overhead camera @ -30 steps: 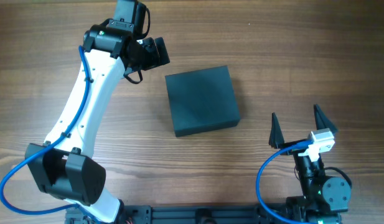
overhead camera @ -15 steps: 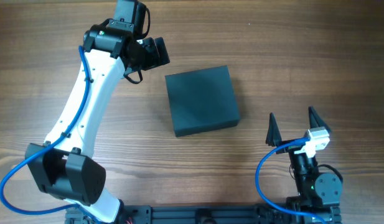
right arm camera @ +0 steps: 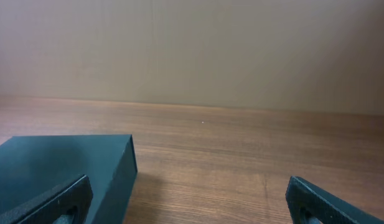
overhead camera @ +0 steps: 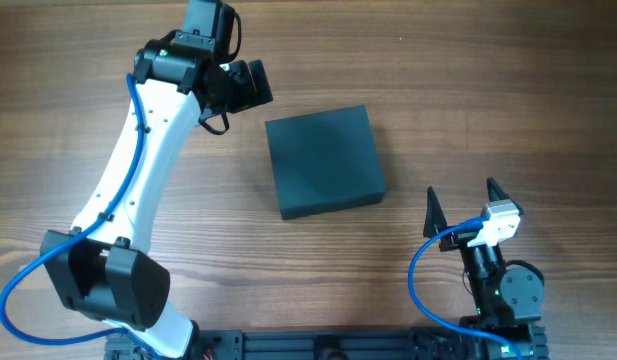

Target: Pack container

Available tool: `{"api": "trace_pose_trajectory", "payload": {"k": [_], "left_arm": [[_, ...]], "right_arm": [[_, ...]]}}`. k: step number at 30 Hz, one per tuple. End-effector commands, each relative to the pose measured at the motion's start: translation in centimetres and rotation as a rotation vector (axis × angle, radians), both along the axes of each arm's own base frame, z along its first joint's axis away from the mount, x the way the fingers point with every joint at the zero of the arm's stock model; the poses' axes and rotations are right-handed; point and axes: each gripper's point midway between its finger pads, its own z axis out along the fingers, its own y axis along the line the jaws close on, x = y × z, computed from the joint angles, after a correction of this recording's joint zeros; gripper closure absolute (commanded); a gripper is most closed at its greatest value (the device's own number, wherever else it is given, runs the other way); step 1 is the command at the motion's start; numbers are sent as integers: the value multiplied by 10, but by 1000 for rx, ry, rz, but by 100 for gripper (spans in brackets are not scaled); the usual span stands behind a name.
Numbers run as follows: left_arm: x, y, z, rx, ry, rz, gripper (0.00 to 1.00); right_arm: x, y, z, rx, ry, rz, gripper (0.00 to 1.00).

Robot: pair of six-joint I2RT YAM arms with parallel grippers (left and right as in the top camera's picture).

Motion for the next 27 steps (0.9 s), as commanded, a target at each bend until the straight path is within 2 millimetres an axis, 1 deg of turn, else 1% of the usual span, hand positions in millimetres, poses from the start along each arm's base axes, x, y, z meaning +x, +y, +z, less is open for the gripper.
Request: {"api": "trace_pose_trajectory", "payload": {"k": [1,4,5,6,7,8,9,10,11,12,13,14,15,16,17,18,20,21,22,23,24,26,27], "left_arm": [[3,3,7,2,-21,4,0],[3,4,7,7,-23,6,0],[5,9,7,32,-35,18,0],[10,16,19,63,-88,38,0],[28,22,53,76,-248,76,0],[39,26,78,75,-356,102,0],[48,31,115,66,-500,139,0],[52,36,158,45,-653,177,0],[47,44,218,5,-846,226,0],[39,50,251,-19,-950,256,0],[19,63,296,-50,-1082,297,0],[0,72,320,-64,-1146,322,0],[-22,82,339,-71,-1192,343,0],[-45,91,351,-69,-1218,364,0],[-76,105,359,-54,-1223,390,0],[-101,115,359,-38,-1215,407,0],[-142,134,356,-6,-1200,443,0],[-158,142,353,9,-1200,464,0],[-170,150,348,22,-1205,485,0],[-187,159,335,45,-1210,520,0],[-196,165,323,57,-1213,540,0],[-209,170,297,63,-1226,568,0],[-211,169,287,57,-1238,564,0]], "right_arm": [[0,-4,1,19,-1,-23,0],[0,-4,1,19,-1,-23,0],[0,-4,1,19,-1,-23,0],[0,-4,1,19,-1,-23,0],[0,-4,1,19,-1,-23,0],[0,-4,1,18,-2,-23,0],[0,-4,1,19,-1,-23,0],[0,-4,1,19,-1,-23,0],[0,-4,1,18,-2,-23,0],[0,-4,1,19,-1,-23,0],[0,-4,1,19,-1,-23,0],[0,-4,1,19,-1,-23,0],[0,-4,1,18,-2,-23,0],[0,-4,1,18,-2,-23,0],[0,-4,1,19,-1,-23,0],[0,-4,1,18,-2,-23,0],[1,-4,0,18,0,-23,0],[1,-4,0,18,0,-22,0],[1,-4,0,18,0,-23,0],[1,-4,0,18,1,-23,0],[1,-4,0,18,1,-23,0],[1,-4,0,18,1,-23,0],[1,-4,0,18,1,-23,0]]}}
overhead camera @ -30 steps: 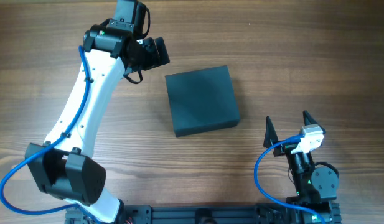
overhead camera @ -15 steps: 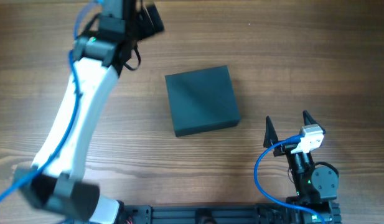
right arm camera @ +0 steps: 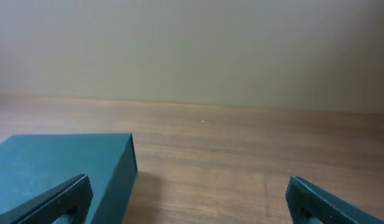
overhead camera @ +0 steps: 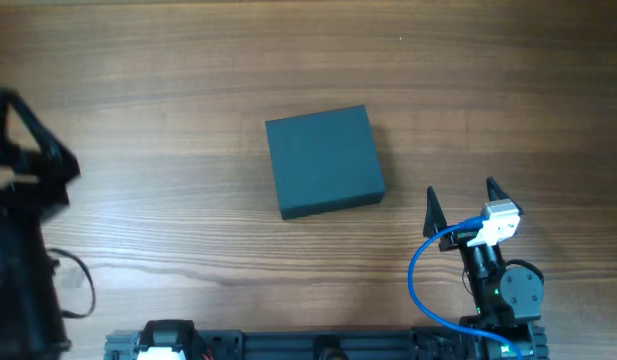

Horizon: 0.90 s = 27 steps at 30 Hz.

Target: Pack container

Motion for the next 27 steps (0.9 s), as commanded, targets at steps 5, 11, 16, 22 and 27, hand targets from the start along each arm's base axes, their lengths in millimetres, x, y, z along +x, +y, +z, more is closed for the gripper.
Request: {"api": "trace_pose_trajectory", "payload": {"k": [5,11,16,22,27], "left_arm": [[13,-19,-151,2,2,-133,0],[34,-28,-240,-123,-1,-193,0],[38,-38,-266,-123,12,-254,0],[38,-42,-293,-126,31,-276,0],[40,-48,-309,-130,59,-307,0]], "right_arm": [[0,-4,1,19,-4,-23,0],[0,-4,1,18,-4,-23,0],[0,-4,1,19,-4,-23,0],[0,-4,1,19,-4,-23,0],[0,-4,1,18,-4,-23,0]]}}
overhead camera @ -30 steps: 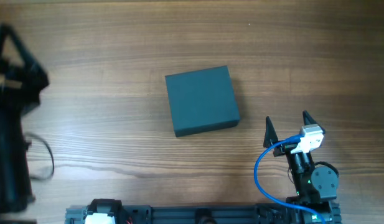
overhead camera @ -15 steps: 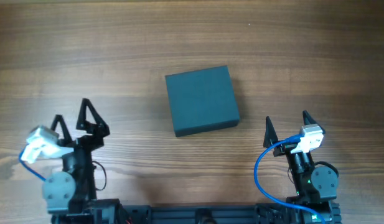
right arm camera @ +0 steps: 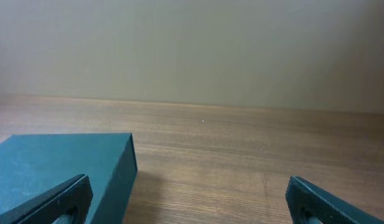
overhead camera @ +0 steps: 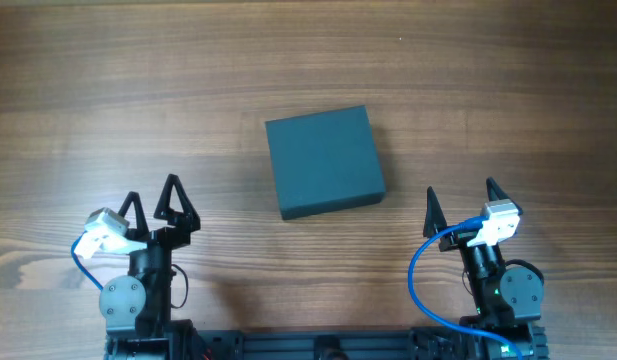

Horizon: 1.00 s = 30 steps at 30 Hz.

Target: Pack container

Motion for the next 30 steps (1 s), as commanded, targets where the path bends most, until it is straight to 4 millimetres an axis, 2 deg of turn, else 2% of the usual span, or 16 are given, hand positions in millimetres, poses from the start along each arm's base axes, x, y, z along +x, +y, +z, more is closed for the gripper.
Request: {"api": "trace_pose_trajectory", "payload": {"k": [1,10,21,26,30], "left_arm": [[1,-6,-9,-11,8,-34,0],[3,-10,-33,-14,38,-63,0],[3,-9,-44,9,53,-57,0],[3,-18,-53,463,99,-134,0],[2,-22,-56,669,107,-175,0]], "right_arm": [[0,-4,2,19,-5,-23,0],[0,-4,2,18,-5,-23,0],[0,-4,2,19,-5,-23,0],[0,-4,2,18,-5,-23,0],[0,-4,2,19,-5,-23,0]]}}
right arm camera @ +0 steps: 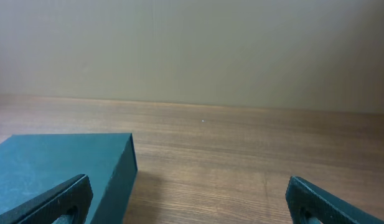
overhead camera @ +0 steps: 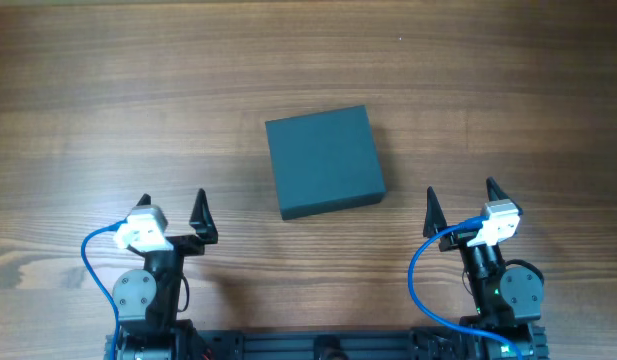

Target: Pack container

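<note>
A closed dark teal box (overhead camera: 323,161) lies flat in the middle of the wooden table, its lid on; in the right wrist view the same box (right arm camera: 61,168) fills the lower left. My left gripper (overhead camera: 171,213) stands open near the front edge, left of the box and apart from it. My right gripper (overhead camera: 460,198) is open at the front right, nothing between its fingers (right arm camera: 67,199), the box's right side just ahead of its left finger.
The wooden table (overhead camera: 508,90) stretches around the box. A plain beige wall (right arm camera: 192,50) rises beyond the table's far edge. Both arm bases sit on a black rail along the front edge.
My left gripper has shifted slightly right and turned to face straight ahead, still open at the front left. The box and the right arm have not moved.
My left arm was stretched out with its gripper beside the box's far left corner. Then it was pulled back to the left edge of the view. Then it rested folded at the front left, where it stands now. The box stayed closed throughout.
</note>
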Available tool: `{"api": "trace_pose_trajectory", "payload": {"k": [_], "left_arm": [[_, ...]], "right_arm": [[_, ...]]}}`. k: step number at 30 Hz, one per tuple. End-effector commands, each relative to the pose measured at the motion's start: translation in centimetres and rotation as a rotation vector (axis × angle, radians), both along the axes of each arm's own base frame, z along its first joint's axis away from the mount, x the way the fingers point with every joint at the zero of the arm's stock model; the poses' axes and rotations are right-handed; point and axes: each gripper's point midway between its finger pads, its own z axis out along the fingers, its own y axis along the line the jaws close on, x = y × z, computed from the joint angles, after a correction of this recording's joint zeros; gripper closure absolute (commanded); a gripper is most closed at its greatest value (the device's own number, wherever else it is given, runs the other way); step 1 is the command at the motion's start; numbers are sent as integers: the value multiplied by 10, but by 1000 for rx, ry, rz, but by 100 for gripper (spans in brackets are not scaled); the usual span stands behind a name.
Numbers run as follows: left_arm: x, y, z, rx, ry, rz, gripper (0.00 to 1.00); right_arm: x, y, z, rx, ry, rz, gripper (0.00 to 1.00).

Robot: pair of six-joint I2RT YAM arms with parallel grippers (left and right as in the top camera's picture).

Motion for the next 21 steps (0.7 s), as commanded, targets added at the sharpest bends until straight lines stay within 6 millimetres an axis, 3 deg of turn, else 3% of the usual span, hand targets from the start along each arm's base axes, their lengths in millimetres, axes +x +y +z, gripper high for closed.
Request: {"api": "trace_pose_trajectory", "payload": {"k": [1,21], "left_arm": [[0,-6,-3,263,-8,-68,0],[-1,-12,-3,258,-13,-104,0]], "right_arm": [[0,-4,2,18,-5,-23,0],[0,-4,2,19,-5,-23,0]]}}
